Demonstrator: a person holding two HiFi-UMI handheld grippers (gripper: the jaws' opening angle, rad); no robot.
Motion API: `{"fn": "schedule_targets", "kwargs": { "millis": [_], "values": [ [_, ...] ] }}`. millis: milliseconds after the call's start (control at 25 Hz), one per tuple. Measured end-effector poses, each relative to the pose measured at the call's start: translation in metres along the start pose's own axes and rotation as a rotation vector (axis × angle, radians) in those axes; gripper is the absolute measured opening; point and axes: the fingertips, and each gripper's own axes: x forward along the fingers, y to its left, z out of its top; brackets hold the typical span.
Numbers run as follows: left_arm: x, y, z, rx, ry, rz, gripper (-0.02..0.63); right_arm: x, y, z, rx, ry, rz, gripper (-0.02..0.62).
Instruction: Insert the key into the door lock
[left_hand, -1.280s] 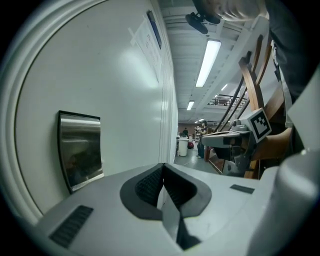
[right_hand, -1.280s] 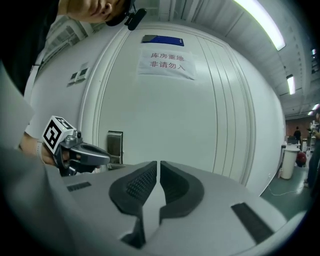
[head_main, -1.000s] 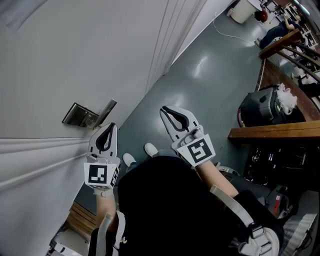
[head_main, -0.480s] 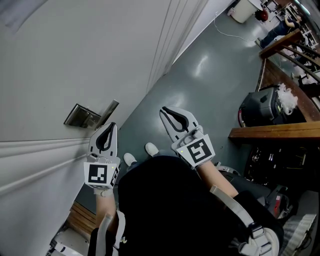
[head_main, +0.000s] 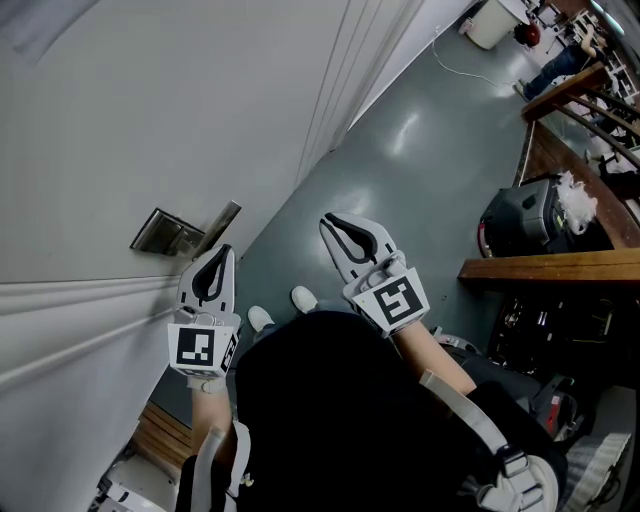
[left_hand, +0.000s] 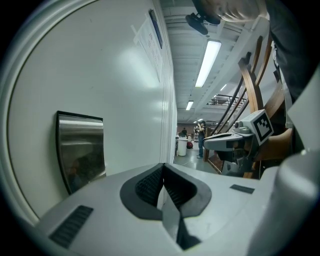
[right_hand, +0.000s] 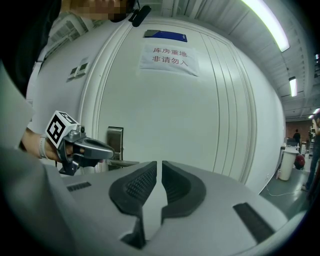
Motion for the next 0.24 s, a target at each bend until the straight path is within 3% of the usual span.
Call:
{"fn": "schedule_targets", "kwargs": {
  "millis": [240],
  "values": [
    [0.0000, -0.0005, -0.0014, 0.001, 0.002, 0.003, 0.008, 0.0000, 0.0004, -0.0022, -0.005, -0.001, 0.005, 0.032]
  ]
}}
